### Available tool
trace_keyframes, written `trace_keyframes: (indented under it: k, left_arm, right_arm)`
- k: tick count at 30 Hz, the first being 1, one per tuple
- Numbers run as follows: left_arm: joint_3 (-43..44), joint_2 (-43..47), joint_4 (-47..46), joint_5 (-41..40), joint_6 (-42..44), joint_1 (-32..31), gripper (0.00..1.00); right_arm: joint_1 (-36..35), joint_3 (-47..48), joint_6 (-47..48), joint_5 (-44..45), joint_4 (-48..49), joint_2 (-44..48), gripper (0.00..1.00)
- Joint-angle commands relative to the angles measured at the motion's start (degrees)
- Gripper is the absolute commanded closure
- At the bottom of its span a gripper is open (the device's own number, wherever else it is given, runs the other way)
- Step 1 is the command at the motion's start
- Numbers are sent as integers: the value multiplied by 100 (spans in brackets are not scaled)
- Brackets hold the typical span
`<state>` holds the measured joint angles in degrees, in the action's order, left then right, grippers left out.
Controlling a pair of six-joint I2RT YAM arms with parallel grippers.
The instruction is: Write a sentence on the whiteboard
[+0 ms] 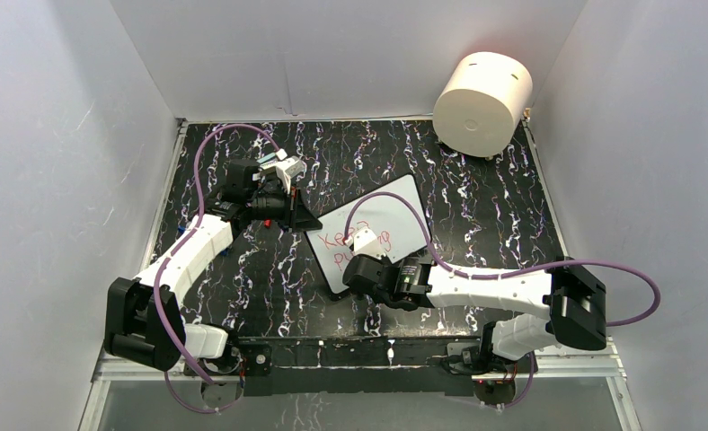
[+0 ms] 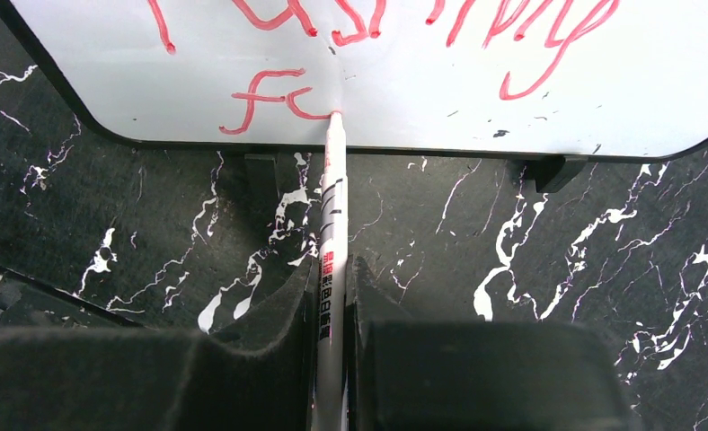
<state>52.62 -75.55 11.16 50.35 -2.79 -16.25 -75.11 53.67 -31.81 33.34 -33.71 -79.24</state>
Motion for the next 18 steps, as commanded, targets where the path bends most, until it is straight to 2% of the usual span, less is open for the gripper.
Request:
trace_keyframes:
  k: [1, 18]
  left_arm:
    - [-103, -162, 341, -711, 122, -38, 100]
    - [-103, -178, 340, -717, 128, -36, 100]
  right_arm:
    - [35, 74, -113, 337, 103, 129, 100]
    - [33, 99, 0, 340, 356, 275, 100]
